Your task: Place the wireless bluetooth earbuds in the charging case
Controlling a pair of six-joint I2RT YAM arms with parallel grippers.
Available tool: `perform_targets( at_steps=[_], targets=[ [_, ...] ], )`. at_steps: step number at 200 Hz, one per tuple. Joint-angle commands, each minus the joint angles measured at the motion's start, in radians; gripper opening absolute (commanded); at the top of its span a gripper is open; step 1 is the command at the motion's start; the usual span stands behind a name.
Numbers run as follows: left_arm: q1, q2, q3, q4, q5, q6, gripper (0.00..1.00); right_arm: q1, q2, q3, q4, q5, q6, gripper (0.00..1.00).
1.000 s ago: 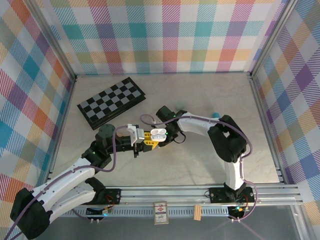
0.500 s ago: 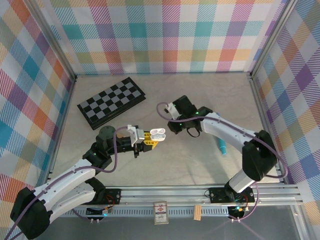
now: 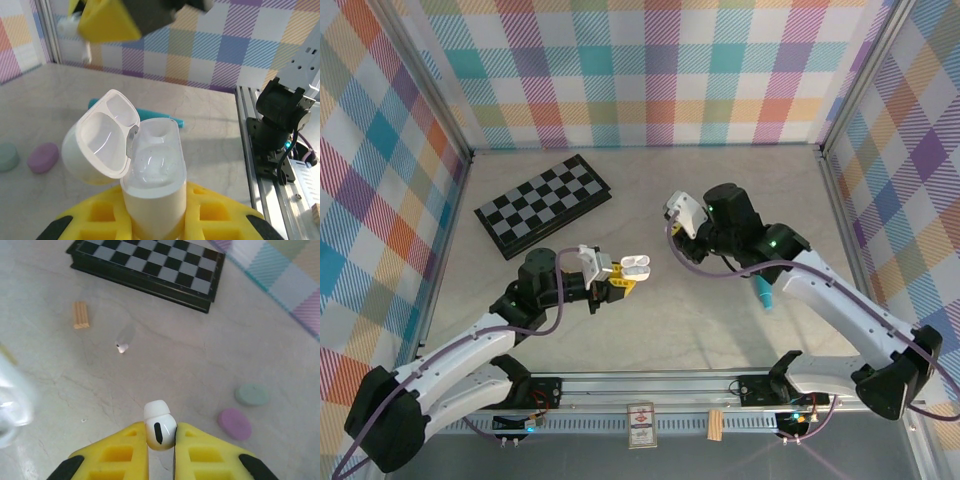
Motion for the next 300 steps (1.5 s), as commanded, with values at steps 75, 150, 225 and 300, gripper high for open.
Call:
perform_targets(
  at_steps=[75,150,225,300],
  targets=[
    [0.011,0.031,0.081,-0.068,0.066,0.007,0.07,0.137,-0.017,0.056,-0.08,-0.074,-0.198,0.16],
    [0.013,0.027,0.092,-0.079,0.08,0.005,0.07,0.153,0.013,0.05,-0.07,-0.128,-0.22,0.16],
    [0.013,0.025,0.095,-0.048,0.085,-0.018,0.06,0.156,0.03,0.028,-0.085,-0.139,-0.227,0.15],
    [0.013,0.023,0.109,-0.05,0.096,-0.021,0.06,0.158,0.045,0.029,-0.102,-0.103,-0.259,0.16]
  ],
)
